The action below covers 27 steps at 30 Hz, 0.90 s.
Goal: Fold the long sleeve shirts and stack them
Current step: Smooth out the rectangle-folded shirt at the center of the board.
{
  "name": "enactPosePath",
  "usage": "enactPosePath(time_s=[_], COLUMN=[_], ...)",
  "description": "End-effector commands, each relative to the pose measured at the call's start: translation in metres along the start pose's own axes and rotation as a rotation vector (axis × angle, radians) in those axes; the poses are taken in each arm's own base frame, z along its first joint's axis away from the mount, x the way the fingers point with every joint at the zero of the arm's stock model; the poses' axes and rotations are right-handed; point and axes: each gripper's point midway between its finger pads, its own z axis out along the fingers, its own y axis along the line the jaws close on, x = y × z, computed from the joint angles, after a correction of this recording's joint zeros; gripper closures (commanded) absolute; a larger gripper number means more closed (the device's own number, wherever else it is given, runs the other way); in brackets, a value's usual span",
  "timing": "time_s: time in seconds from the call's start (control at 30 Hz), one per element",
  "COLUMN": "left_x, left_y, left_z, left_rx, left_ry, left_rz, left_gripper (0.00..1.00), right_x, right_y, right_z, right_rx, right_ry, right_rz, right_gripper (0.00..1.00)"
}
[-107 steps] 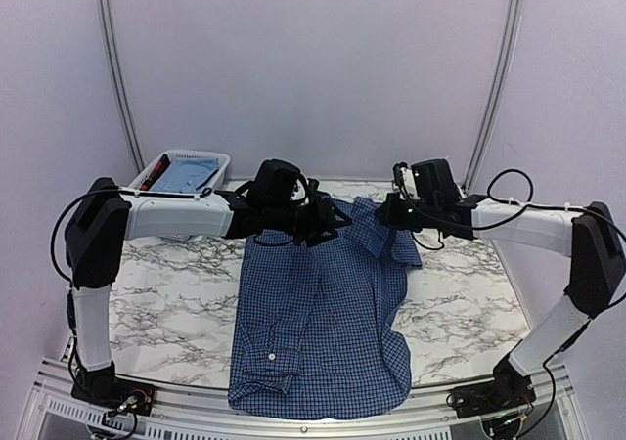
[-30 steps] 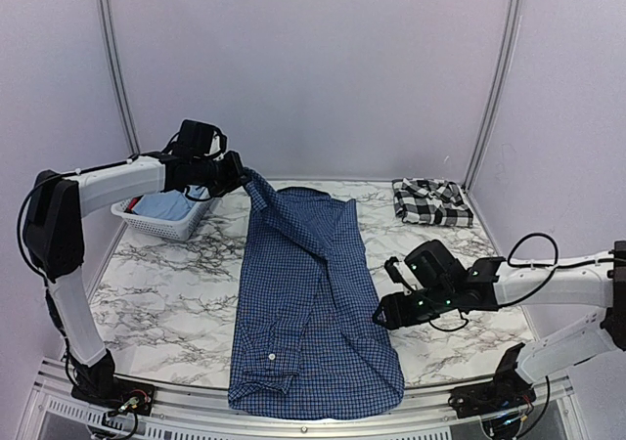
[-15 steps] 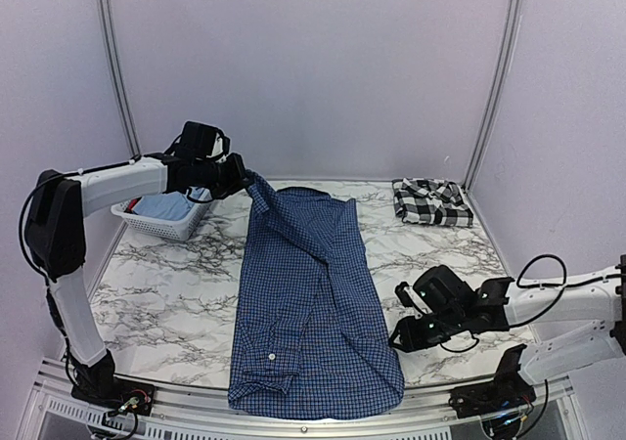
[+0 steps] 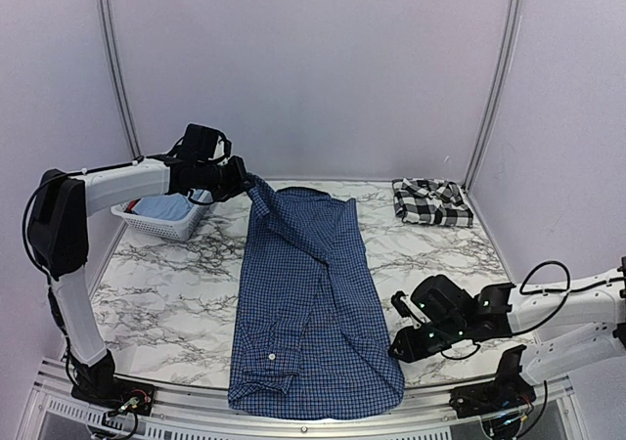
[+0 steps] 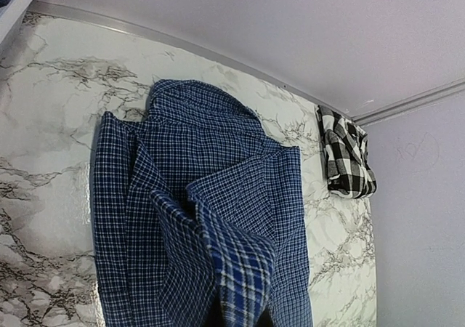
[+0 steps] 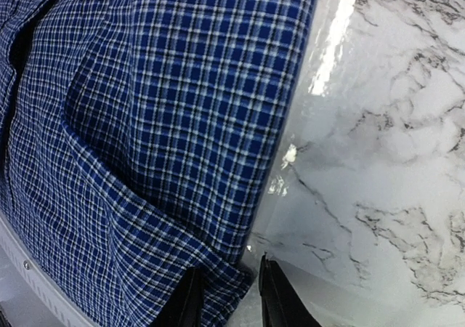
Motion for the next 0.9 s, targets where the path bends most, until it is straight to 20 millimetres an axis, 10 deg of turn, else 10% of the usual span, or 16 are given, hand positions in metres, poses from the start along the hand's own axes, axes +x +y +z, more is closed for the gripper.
enactPosePath(time_s=[0.0, 0.87], left_x=[0.002, 0.006], left_y=[0.0, 0.002], left_z=[0.003, 0.008], left_rx=[0.005, 0.005], left_ry=[0.018, 0.033], left_rz=[0.006, -0.005], left_gripper=[1.0, 1.0], right_x=[-0.006, -0.019], right_y=[0.012, 0.034], right_z=[-0.007, -0.022], right_rx=[-0.008, -0.053], right_ry=[-0.006, -0.034], right_rz=[-0.017, -0.023], right_gripper=[0.73, 1.0])
